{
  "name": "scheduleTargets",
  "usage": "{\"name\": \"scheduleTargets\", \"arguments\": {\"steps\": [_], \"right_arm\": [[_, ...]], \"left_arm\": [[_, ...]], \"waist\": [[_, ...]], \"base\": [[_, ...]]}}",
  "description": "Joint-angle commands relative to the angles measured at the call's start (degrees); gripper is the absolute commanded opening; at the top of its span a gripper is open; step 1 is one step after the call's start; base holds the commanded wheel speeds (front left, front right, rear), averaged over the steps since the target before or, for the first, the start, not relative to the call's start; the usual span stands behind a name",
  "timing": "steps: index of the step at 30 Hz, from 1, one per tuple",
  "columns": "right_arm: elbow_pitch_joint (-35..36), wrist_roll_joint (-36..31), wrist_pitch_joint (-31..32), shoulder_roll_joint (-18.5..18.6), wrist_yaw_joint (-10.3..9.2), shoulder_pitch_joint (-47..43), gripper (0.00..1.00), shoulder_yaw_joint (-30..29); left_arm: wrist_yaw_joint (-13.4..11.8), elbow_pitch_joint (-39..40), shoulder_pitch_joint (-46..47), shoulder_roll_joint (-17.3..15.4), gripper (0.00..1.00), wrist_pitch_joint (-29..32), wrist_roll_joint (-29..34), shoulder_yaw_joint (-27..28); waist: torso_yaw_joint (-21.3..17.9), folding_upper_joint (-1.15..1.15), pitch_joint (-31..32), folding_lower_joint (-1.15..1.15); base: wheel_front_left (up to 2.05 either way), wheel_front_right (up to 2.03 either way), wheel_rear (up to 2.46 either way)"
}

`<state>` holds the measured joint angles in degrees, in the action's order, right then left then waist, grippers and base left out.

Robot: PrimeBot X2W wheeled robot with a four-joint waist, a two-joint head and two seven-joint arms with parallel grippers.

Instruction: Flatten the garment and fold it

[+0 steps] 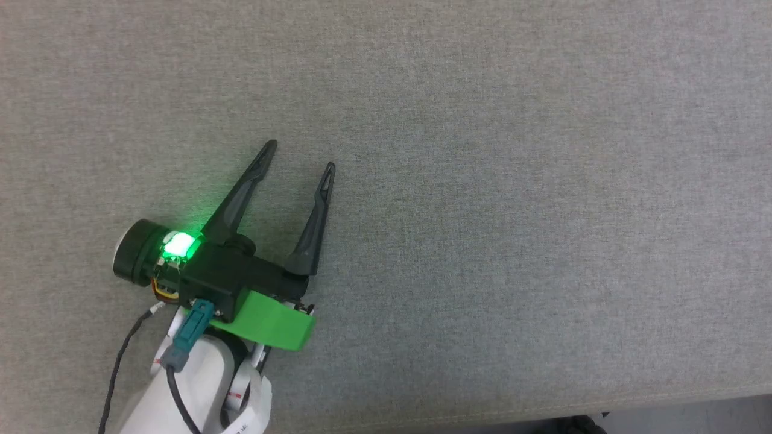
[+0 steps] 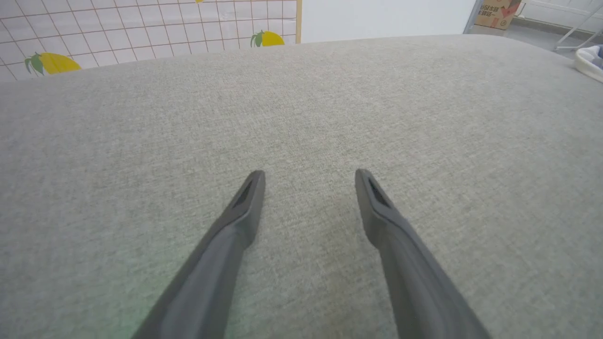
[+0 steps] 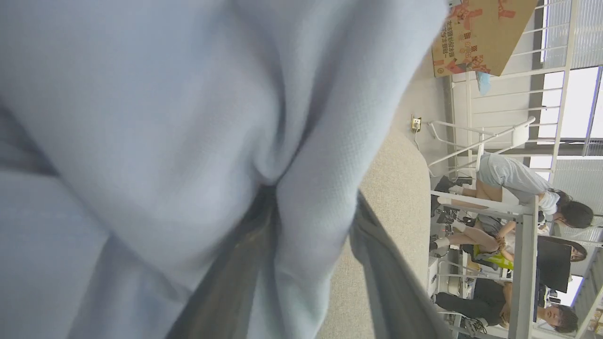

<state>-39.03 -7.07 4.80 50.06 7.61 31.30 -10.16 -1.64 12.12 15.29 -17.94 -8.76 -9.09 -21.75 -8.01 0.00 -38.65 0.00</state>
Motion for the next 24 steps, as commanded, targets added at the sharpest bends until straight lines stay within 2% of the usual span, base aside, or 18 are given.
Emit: {"name": "scheduleTargets", "arguments": {"steps": [1,6,10,17,21,24], "right_arm": [[0.0,-0.9,-1.2,-0.3,-0.12,1.3,1.00,-0.7],[1.0,-2.7,-4.8,-1.2,-0.12,1.7,1.00,0.1],[2.0,-0.3,-7.1,-2.2,-0.12,2.6,1.00,4.0],[8.9,10.2,-9.6,-4.7,-0.12,4.9,1.00,14.2],[14.0,16.8,-10.7,-6.6,-0.12,3.6,1.00,17.1],[17.9,20.6,-11.3,-8.9,-0.12,1.6,1.00,16.7]], "left_arm": [[-0.3,-1.1,0.8,0.1,1.00,-0.6,-0.2,0.1],[-0.5,-4.9,-0.3,1.0,1.00,-2.1,-1.4,-0.2],[-0.9,-8.1,-1.6,2.0,1.00,-3.1,-2.7,-0.2],[-2.0,-11.7,-4.9,1.9,1.00,-4.1,-4.9,1.5],[-2.6,-12.3,-6.2,1.2,1.00,-4.1,-5.9,2.7],[-3.0,-12.6,-6.9,0.8,1.00,-3.9,-6.5,3.4]], "waist": [[0.3,0.00,1.5,0.00],[0.8,0.00,7.6,0.00],[1.3,0.00,13.9,0.00],[1.5,0.00,23.9,0.00],[2.3,0.00,28.0,0.00],[3.1,0.00,30.4,0.00]], "base": [[0.00,0.00,0.00],[0.00,0.00,0.00],[0.00,0.00,0.00],[0.00,0.00,0.00],[0.00,0.00,0.00],[0.00,0.00,0.00]]}}
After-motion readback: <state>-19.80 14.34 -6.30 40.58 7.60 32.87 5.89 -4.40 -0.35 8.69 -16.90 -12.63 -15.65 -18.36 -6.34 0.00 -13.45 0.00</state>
